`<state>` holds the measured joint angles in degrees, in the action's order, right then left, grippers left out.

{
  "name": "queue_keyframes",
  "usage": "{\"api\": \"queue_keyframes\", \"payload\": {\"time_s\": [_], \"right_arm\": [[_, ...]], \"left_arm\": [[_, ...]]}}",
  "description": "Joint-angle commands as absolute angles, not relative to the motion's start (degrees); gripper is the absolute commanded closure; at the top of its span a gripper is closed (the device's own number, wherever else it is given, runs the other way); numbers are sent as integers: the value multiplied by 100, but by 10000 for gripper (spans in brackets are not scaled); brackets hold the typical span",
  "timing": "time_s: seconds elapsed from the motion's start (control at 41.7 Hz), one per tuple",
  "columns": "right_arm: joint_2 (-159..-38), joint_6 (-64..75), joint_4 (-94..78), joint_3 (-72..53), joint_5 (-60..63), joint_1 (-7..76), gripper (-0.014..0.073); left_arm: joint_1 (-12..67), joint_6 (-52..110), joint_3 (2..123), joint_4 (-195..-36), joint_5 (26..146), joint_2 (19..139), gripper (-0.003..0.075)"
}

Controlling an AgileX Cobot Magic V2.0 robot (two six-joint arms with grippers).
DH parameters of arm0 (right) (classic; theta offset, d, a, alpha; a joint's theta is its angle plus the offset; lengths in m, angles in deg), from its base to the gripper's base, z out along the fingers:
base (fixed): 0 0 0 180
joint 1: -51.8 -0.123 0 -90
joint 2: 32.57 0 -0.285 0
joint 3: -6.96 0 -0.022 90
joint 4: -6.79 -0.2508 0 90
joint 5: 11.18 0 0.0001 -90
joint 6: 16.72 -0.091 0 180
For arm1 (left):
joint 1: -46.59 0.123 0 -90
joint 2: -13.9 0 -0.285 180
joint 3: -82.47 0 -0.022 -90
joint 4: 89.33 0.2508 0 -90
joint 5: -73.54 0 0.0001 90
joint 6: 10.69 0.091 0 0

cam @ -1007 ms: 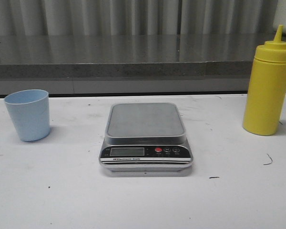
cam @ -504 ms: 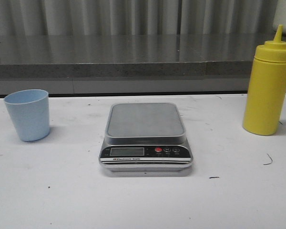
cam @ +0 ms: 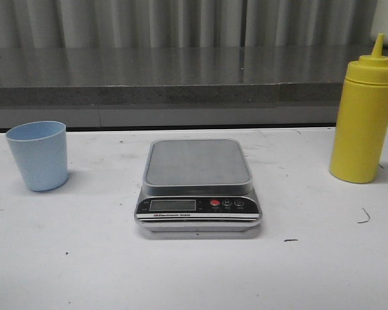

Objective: Pour seasoning into cup on scale with both arms

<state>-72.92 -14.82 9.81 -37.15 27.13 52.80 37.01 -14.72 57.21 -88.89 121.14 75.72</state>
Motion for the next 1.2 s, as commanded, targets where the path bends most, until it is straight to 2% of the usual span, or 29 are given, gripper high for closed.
{"api": "queue_keyframes", "payload": {"time_s": [0.0,0.216,0.552,1.031,1.103,1.175], "right_arm": [[-7340,-1431,1039,-3572,2334,5313,93],[-7340,-1431,1039,-3572,2334,5313,93],[-7340,-1431,1039,-3572,2334,5313,93],[-7340,-1431,1039,-3572,2334,5313,93],[-7340,-1431,1039,-3572,2334,5313,93],[-7340,-1431,1039,-3572,2334,5313,93]], "left_arm": [[3670,-1464,6356,-8827,12210,8220,225],[3670,-1464,7286,-8727,12685,9647,226],[3869,-1464,8362,-8538,12758,11428,226],[4044,-1464,9393,-8743,12420,13089,227],[4044,-1464,9405,-8880,12349,13161,247],[4044,-1464,9405,-8933,12333,13172,309]]}}
